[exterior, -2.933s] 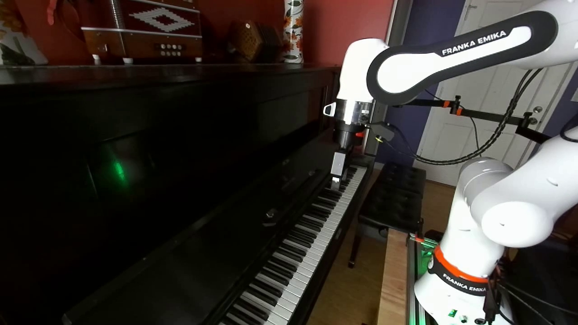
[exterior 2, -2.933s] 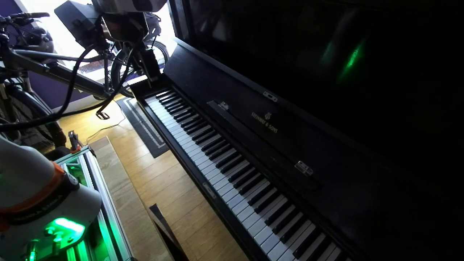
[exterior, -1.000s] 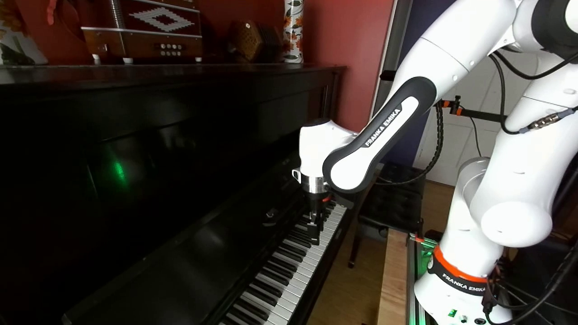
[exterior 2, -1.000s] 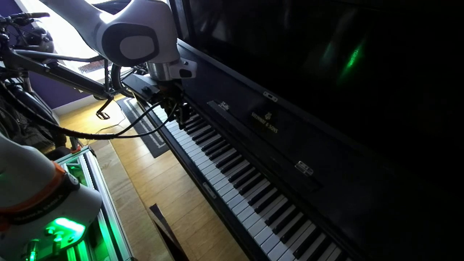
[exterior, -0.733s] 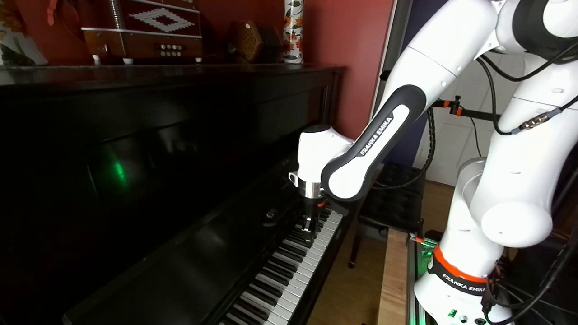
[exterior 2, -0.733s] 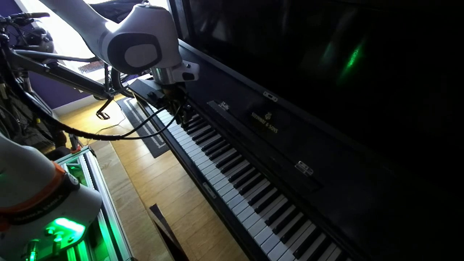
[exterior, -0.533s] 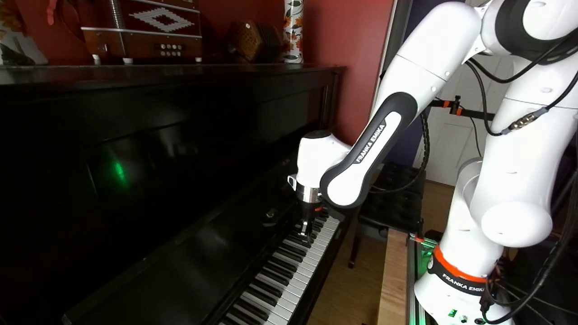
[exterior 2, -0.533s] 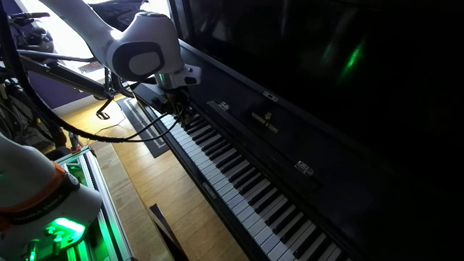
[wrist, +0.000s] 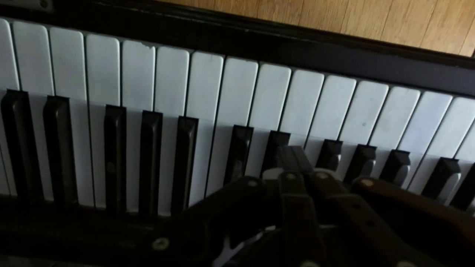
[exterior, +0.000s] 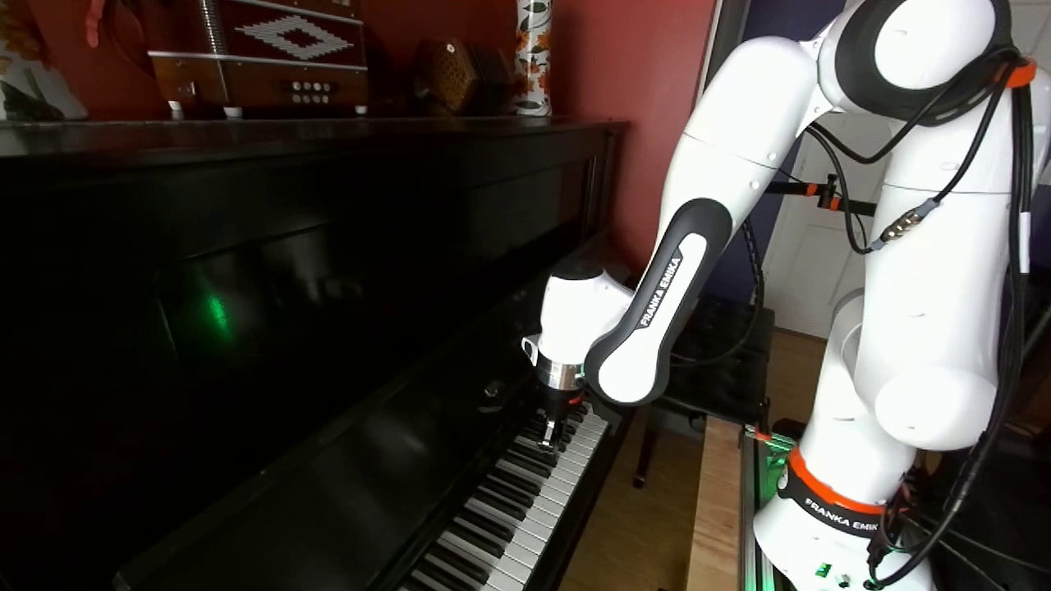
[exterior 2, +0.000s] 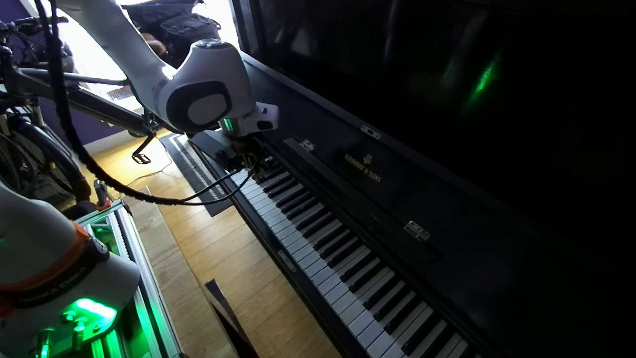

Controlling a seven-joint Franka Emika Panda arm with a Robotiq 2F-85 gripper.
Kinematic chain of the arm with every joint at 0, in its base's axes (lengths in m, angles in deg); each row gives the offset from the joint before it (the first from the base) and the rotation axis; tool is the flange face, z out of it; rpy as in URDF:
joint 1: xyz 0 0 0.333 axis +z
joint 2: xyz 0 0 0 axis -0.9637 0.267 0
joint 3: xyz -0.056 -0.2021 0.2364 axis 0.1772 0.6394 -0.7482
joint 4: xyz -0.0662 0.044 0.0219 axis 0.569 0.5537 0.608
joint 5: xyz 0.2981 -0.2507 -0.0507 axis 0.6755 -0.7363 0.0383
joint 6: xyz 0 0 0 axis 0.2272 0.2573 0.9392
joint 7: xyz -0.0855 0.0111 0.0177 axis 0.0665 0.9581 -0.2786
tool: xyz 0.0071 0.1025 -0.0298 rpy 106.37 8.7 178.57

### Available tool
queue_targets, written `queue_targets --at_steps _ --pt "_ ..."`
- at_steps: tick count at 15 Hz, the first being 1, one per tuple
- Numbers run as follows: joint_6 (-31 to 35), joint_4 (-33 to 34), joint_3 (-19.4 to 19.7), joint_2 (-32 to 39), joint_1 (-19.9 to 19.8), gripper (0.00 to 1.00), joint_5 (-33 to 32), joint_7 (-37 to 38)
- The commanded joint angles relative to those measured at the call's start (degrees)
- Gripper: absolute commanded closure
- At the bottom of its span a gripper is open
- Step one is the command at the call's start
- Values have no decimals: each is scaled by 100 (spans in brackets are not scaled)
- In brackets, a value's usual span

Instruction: Push a black key on the piano

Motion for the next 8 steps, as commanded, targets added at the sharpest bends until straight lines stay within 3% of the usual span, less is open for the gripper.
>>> queue_targets --at_steps 1,5,8 --pt "539 16 172 306 115 100 -255 182" --pt "934 64 423 514 279 100 -406 225" --pt "1259 98 379 707 303 100 -229 82"
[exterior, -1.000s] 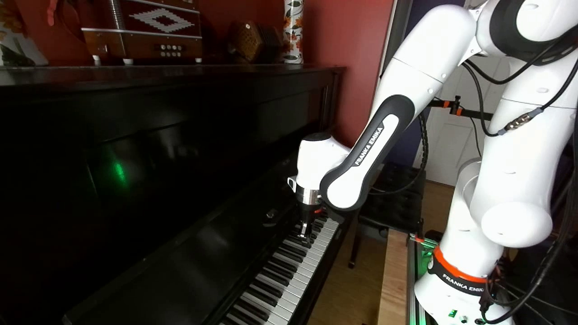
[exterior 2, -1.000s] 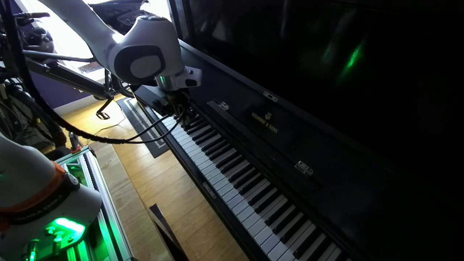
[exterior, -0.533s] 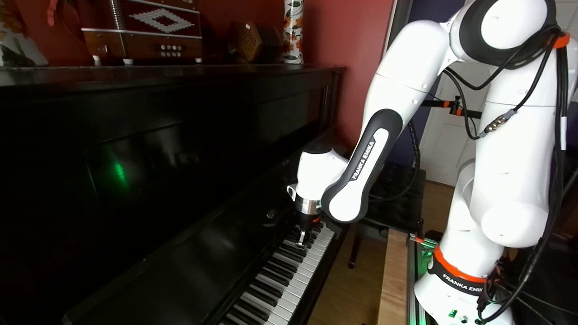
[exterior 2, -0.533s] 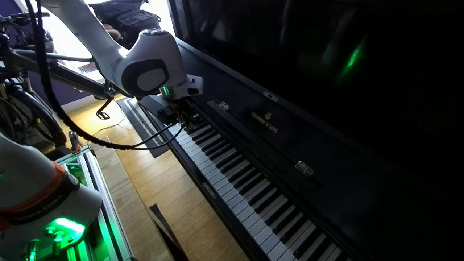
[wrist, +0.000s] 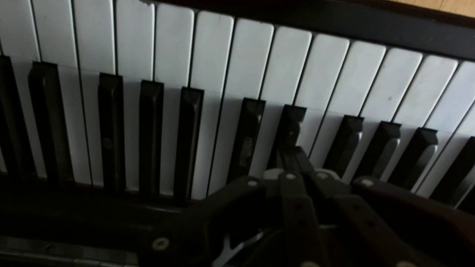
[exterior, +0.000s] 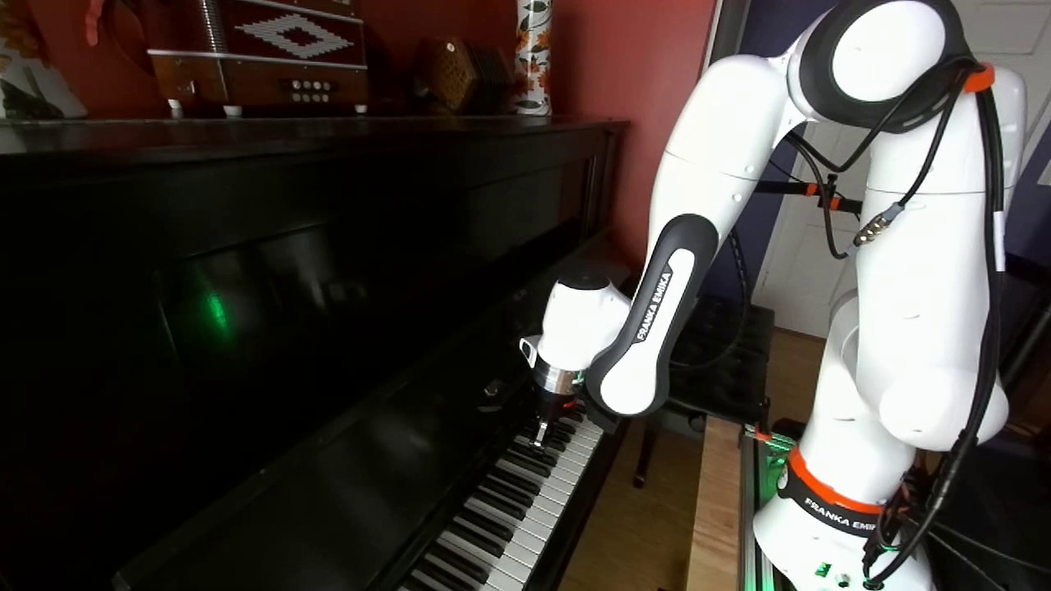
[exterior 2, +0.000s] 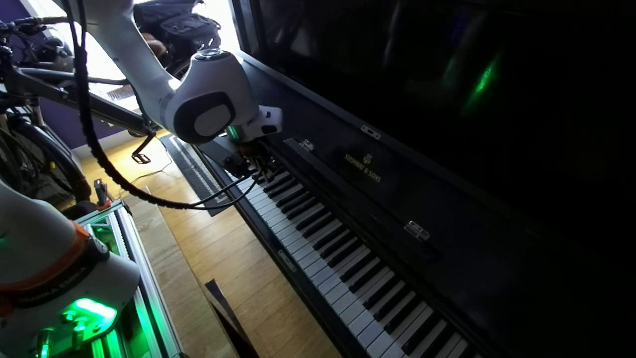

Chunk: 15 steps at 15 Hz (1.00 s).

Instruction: Push a black key on the piano

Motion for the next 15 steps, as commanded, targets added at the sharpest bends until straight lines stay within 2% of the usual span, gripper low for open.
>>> queue_targets --at_steps 1,8,15 --pt "440 71 -14 349 90 100 88 -30" --pt "664 204 19 711 182 100 161 -91" --pt "667 283 -61 853 77 100 199 -107"
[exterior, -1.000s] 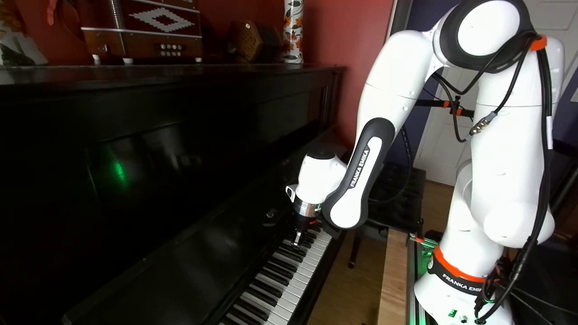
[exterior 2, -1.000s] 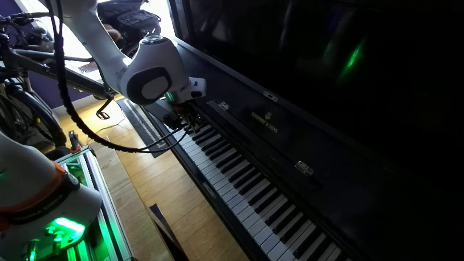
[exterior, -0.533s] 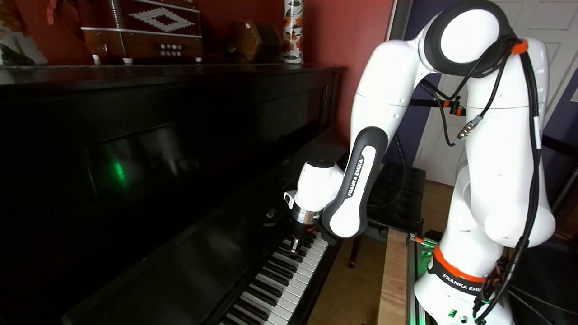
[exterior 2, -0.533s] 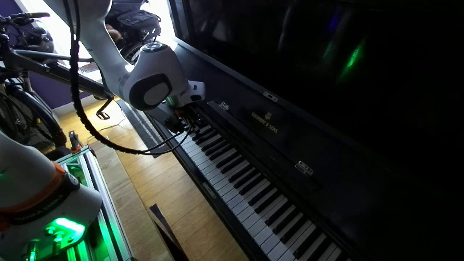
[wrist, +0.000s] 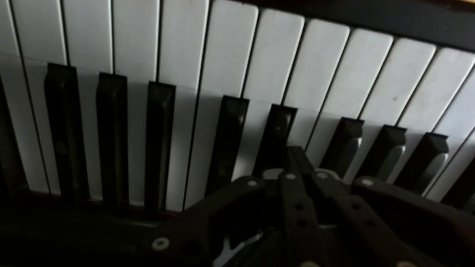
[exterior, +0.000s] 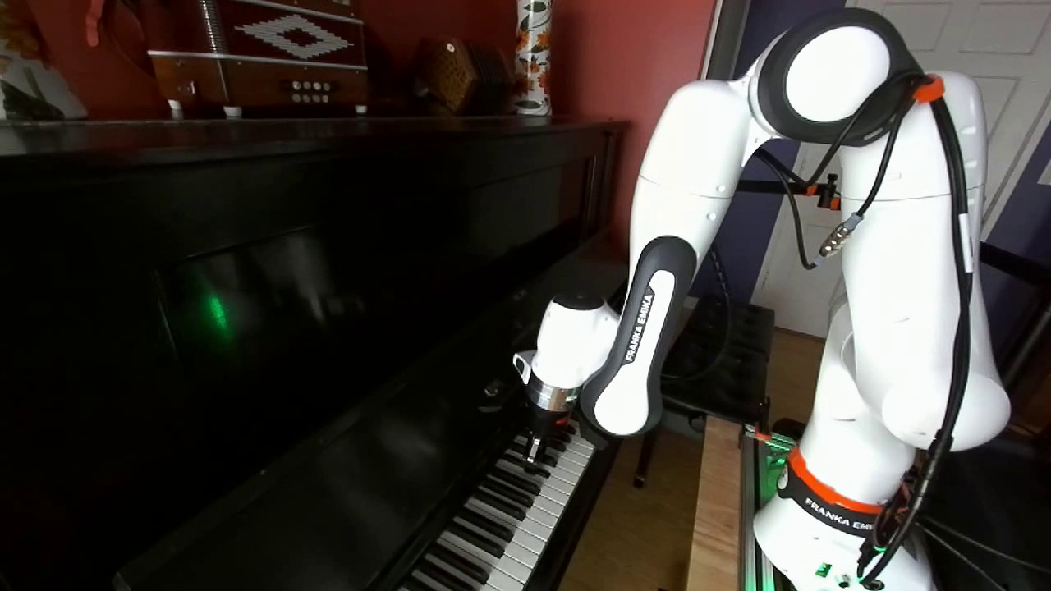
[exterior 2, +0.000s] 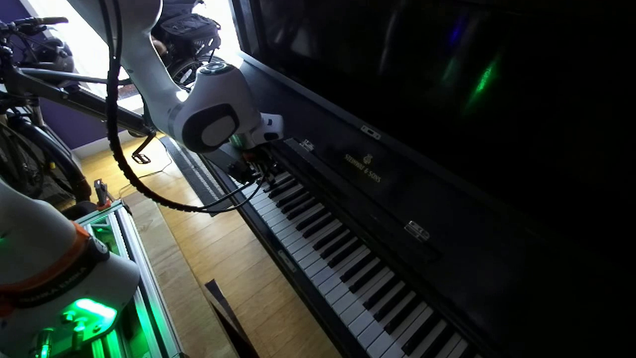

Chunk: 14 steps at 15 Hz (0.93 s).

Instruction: Push a black key on the piano

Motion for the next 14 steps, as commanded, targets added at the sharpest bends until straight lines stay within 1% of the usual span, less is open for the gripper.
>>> queue_targets --at_steps 1,4,6,7,8,9,10,12,13,14 --pt "140 88 -40 249 -43 100 163 -102" --pt "142 98 -67 271 -86 100 194 -100" --pt "72 65 -118 133 -111 100 253 -69" --pt "5 35 -65 5 -55 100 267 -51" --pt "-138 -10 -171 -176 -123 74 309 -47" --pt "-230 -51 -126 -345 -59 73 317 -35" --pt "-323 -84 -55 -509 17 66 322 -13" --pt "-606 -175 -337 -932 -173 53 399 -65" --pt "-780 -203 -445 -1160 -207 44 486 -51" --pt "-977 -214 -639 -1352 -292 38 664 -109"
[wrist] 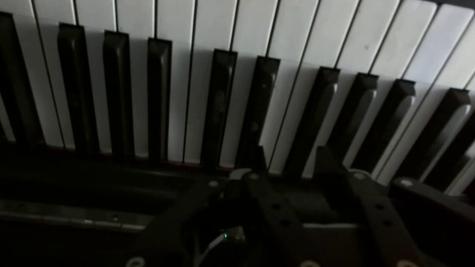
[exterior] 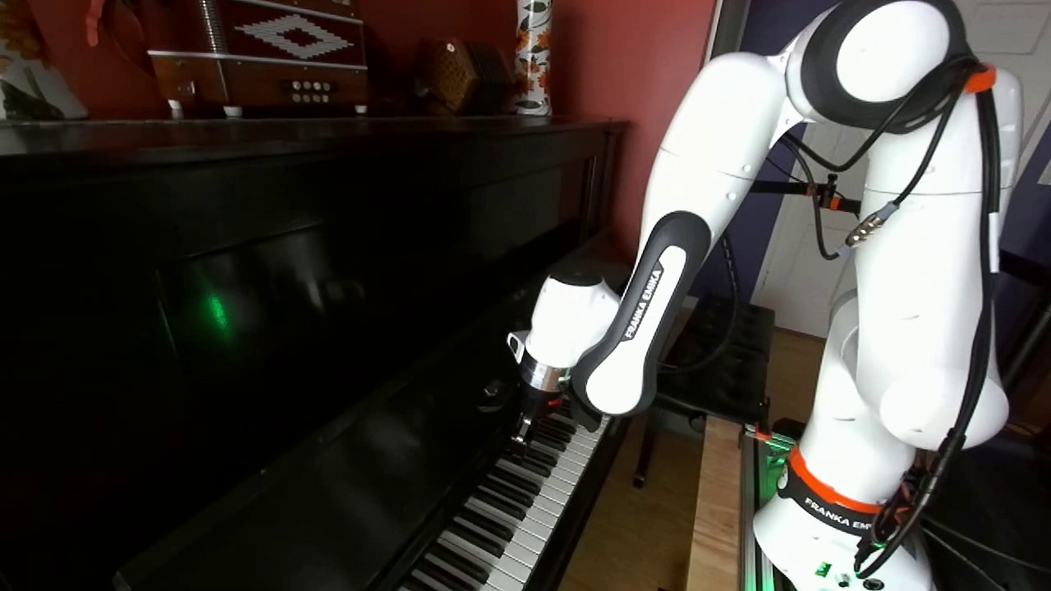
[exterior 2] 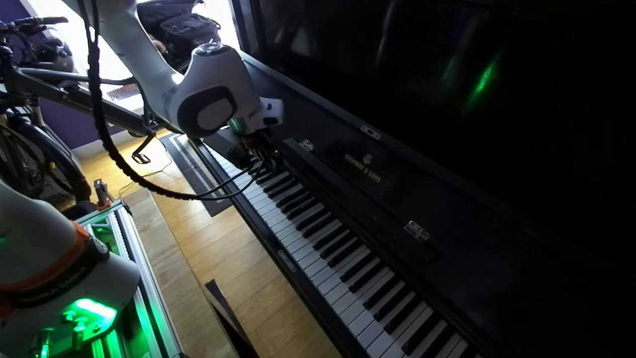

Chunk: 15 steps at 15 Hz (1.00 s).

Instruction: Push a black key on the piano

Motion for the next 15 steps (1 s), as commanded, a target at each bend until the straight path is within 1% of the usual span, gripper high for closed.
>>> queue_targets --at_steps 1,2,3,5,7,10,15 --pt "-906 -236 -501 -1016 -184 29 572 -118" --pt "-1177 -224 -496 -1227 -109 22 693 -131" --pt "-1519 -226 -405 -1487 -12 13 583 -29" --pt "-2111 -221 -361 -1972 7 1 379 95" --pt "-2685 -184 -352 -2433 -42 0 301 133" --pt "-3364 -161 -324 -3102 -143 0 192 153" --pt "-4493 -126 -137 -4085 -273 0 254 53"
